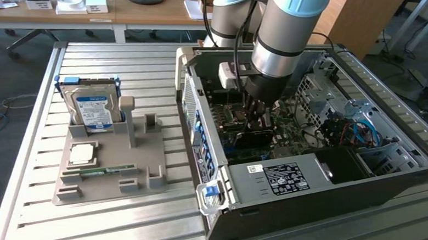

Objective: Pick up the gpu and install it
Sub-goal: 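Press down on the gpu until it lock into place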

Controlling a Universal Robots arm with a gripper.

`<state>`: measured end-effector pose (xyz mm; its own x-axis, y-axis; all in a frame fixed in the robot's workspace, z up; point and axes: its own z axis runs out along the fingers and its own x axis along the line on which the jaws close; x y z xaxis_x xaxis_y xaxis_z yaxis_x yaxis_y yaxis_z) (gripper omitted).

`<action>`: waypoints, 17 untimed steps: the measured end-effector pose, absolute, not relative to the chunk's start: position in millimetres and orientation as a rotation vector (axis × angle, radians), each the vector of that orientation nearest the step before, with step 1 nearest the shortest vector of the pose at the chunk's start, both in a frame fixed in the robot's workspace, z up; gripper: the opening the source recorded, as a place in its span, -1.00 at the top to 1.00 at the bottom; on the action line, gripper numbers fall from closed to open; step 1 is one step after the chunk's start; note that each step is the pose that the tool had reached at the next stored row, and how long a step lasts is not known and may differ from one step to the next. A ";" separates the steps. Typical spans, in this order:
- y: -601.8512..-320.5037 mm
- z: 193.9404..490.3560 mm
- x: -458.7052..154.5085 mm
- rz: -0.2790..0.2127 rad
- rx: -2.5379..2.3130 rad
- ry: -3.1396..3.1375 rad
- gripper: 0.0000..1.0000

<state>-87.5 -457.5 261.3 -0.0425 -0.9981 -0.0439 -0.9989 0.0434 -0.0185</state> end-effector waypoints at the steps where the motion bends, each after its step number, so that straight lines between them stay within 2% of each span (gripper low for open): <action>1: -457.5 261.8 -87.5 0.027 -2.142 2.236 0.79; 17: -457.5 288.3 -87.5 0.026 -2.143 2.237 0.79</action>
<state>-87.5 -457.5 288.3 -0.0425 -0.9981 -0.0435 -0.9989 0.0434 -0.0184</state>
